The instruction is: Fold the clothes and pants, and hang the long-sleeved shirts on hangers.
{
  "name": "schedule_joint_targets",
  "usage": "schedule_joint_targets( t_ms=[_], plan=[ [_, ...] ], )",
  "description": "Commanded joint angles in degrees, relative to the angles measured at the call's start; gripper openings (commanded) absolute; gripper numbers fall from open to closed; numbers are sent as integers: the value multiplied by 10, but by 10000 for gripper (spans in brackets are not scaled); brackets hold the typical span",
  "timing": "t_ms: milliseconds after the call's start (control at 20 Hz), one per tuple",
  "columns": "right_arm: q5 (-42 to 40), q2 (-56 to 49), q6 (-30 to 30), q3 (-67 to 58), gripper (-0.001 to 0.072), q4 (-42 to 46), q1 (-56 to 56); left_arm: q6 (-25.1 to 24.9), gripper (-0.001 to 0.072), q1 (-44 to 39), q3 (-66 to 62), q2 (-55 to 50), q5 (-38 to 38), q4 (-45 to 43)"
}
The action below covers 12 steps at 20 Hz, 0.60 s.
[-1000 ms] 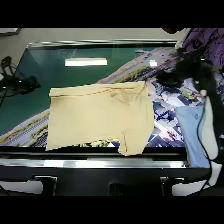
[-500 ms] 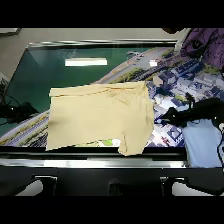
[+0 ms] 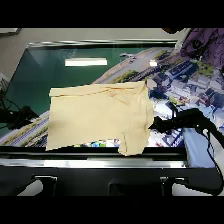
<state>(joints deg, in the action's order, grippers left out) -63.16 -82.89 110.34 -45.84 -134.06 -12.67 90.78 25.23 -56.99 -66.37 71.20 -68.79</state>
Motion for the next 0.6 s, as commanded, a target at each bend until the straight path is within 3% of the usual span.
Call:
schedule_joint_targets(
  t_ms=[0,150,350,550],
  plan=[
    [21,1,-5,3,26,-5,13,12,503,42,23,9,23,-5],
    [12,22,-5,3,26,-5,14,-41,503,97,121,30,26,0],
    [5,47,-5,3,26,-5,14,-53,503,110,230,33,12,0],
    [5,62,-5,3,26,-5,14,-54,503,106,255,32,-9,0]
  ],
)
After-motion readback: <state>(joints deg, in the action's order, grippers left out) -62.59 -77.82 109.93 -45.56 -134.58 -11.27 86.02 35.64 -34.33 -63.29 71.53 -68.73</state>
